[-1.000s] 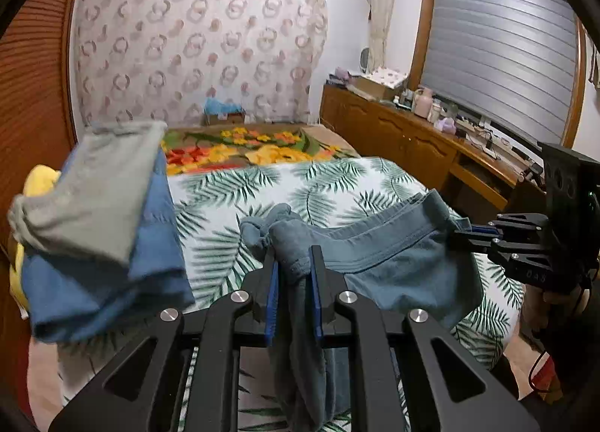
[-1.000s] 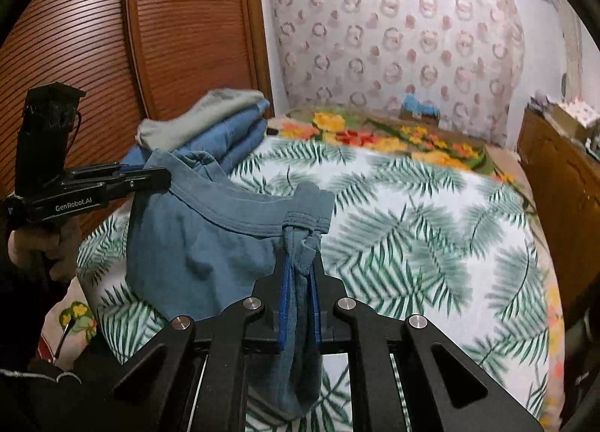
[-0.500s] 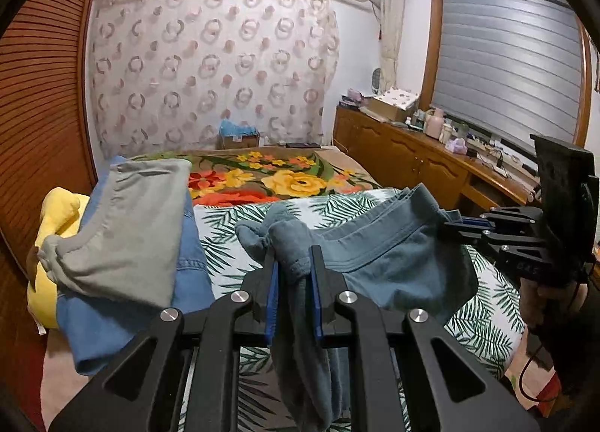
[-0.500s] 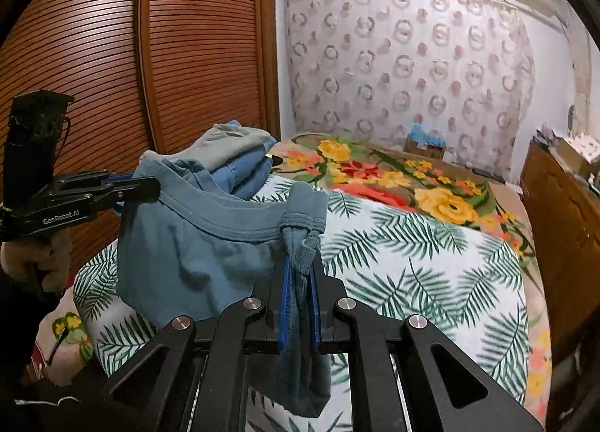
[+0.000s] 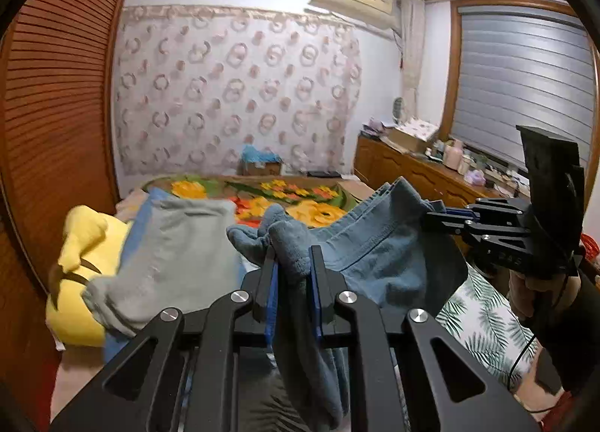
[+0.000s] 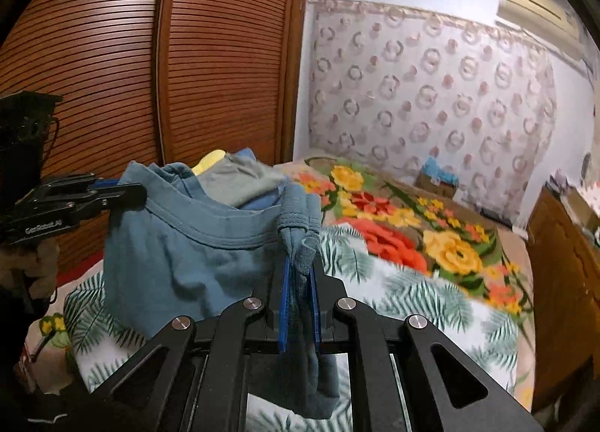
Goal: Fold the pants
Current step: 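Lift the folded shorts with both grippers and carry them toward the jeans stack, then lower the shorts onto the folded jeans stack with both grippers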
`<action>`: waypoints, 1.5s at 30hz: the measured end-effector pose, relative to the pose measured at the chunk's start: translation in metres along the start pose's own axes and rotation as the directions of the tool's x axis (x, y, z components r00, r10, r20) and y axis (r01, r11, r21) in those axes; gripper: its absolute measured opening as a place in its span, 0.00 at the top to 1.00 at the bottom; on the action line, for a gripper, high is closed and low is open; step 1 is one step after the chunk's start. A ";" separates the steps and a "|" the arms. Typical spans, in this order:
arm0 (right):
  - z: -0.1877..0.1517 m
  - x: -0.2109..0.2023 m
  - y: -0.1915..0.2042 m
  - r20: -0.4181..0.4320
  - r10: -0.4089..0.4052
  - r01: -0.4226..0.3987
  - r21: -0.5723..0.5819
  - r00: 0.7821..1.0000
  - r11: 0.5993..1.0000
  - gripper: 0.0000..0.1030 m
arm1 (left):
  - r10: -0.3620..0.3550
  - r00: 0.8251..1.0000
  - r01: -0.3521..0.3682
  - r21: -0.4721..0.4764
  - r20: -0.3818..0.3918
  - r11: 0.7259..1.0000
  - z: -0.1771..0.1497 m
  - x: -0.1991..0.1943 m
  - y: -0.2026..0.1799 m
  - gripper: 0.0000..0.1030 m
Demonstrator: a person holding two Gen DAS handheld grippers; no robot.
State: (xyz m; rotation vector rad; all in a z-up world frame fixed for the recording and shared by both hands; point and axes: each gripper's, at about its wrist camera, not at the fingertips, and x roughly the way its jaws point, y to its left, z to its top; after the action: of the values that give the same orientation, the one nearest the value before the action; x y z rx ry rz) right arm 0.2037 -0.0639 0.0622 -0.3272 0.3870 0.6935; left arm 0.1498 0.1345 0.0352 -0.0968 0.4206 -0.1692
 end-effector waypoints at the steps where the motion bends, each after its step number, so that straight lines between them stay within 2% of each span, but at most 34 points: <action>1: 0.004 0.006 0.000 0.007 0.003 -0.003 -0.013 1.000 1.000 0.91 | 0.009 1.000 -0.009 -0.002 0.008 1.000 0.003 0.001 0.003 0.85; 14: 0.039 0.067 -0.007 0.058 0.039 -0.033 -0.106 0.998 0.994 0.91 | 0.086 0.995 -0.084 -0.045 0.055 0.995 0.019 0.012 0.042 0.85; 30: 0.061 0.124 -0.014 0.066 0.119 -0.100 -0.236 0.991 0.967 0.91 | 0.162 0.980 -0.141 -0.166 0.119 0.976 0.009 0.001 0.076 0.85; 37: 0.067 0.163 -0.008 0.036 0.179 -0.160 -0.297 0.983 0.941 0.91 | 0.236 0.969 -0.218 -0.200 0.071 0.955 -0.008 0.008 0.091 0.85; 45: 0.069 0.198 -0.013 -0.018 0.220 -0.217 -0.278 0.975 0.936 0.91 | 0.257 0.966 -0.243 -0.244 0.025 0.939 -0.024 0.008 0.099 0.84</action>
State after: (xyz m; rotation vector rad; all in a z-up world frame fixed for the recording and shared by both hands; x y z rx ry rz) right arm 0.3679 0.0642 0.0361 -0.5519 0.3156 0.9721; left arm 0.1612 0.2284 -0.0021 -0.2836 0.3916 0.1369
